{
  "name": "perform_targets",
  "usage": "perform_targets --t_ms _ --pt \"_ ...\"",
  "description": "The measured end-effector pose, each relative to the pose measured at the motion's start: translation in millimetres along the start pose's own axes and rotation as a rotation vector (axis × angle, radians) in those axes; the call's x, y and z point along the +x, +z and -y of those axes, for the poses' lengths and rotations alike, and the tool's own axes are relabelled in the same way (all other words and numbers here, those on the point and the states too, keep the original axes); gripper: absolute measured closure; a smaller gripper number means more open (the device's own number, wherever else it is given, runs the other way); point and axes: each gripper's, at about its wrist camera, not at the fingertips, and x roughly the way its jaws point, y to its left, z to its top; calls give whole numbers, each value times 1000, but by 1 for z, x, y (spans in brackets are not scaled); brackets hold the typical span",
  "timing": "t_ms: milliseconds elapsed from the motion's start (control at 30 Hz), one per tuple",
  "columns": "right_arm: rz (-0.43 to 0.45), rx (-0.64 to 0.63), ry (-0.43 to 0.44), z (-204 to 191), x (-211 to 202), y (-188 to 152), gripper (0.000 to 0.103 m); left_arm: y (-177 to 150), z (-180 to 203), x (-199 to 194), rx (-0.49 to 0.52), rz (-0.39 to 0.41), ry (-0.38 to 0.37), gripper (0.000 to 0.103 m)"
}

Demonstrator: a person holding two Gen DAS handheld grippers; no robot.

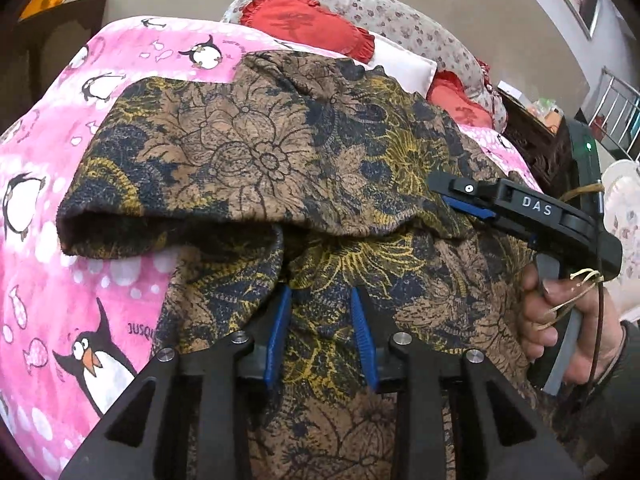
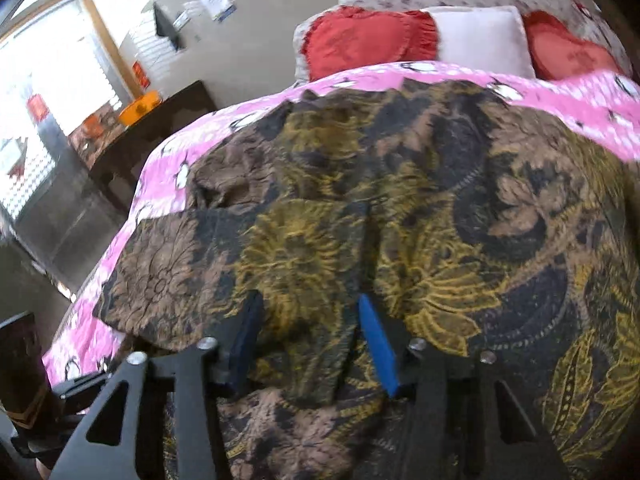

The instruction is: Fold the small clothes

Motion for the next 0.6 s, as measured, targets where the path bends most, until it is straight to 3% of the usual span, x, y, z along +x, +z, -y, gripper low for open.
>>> perform_targets --t_ms 167,267,333,400,433,533,600 --pt "28 64 19 12 0 2 56 -2 -2 2 -1 2 2 91" --pt "-14 78 35 15 7 2 55 -1 -2 2 -3 2 1 91" --pt "-36 104 93 18 9 2 55 -1 -2 1 -5 2 -1 91" --pt "-57 160 212 24 10 0 57 -1 -1 1 -4 2 0 91" --pt "-64 181 250 26 11 -1 65 0 -1 1 -3 2 1 91" --pt "-33 274 229 40 15 -5 90 0 -2 1 -7 2 -3 91" --pt "-20 305 241 42 17 -7 92 0 -2 1 -10 3 -5 91"
